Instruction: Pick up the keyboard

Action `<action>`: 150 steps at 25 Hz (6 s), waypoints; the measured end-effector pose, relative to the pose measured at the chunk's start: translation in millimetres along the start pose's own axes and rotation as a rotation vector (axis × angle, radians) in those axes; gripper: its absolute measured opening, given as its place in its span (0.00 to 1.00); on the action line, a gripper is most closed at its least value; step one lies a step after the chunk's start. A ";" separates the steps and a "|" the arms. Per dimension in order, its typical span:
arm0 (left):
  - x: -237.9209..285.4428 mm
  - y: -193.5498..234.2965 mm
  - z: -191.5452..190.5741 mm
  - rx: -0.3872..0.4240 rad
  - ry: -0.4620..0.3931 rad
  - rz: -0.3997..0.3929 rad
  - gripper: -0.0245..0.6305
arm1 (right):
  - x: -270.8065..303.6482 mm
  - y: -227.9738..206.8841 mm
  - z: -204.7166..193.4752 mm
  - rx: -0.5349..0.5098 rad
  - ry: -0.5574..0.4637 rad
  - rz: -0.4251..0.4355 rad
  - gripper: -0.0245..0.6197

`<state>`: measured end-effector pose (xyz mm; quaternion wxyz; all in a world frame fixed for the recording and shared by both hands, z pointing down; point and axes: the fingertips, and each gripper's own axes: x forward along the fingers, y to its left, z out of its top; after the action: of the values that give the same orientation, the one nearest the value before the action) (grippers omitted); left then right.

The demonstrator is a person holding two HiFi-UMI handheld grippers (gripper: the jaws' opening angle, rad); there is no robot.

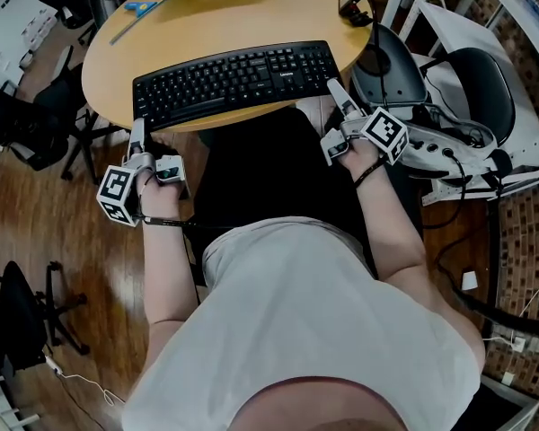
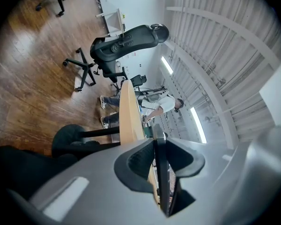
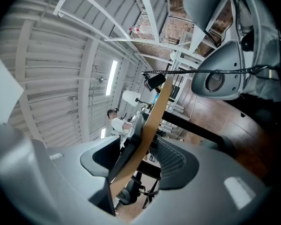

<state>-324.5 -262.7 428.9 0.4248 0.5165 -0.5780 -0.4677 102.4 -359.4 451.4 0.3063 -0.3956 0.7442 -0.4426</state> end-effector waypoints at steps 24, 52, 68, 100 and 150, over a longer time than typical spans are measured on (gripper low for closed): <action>-5.2 12.8 -4.2 -0.022 0.017 0.024 0.50 | -8.6 21.0 5.5 0.106 -0.035 0.043 0.21; 4.0 -43.1 6.3 0.024 -0.003 -0.077 0.52 | 5.4 84.4 40.3 0.023 -0.075 0.154 0.22; -2.5 -102.1 5.9 0.028 -0.025 -0.189 0.52 | -0.7 145.0 74.9 -0.038 -0.132 0.283 0.21; -11.9 -112.8 13.5 0.039 -0.051 -0.222 0.52 | 0.8 153.9 71.8 -0.036 -0.123 0.325 0.22; -1.8 21.9 2.1 0.094 0.006 0.084 0.53 | 15.7 27.7 5.7 -0.052 0.044 -0.010 0.26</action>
<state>-330.7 -260.1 449.9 0.4211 0.5123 -0.6192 -0.4204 90.4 -367.1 422.3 0.2771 -0.3972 0.7602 -0.4331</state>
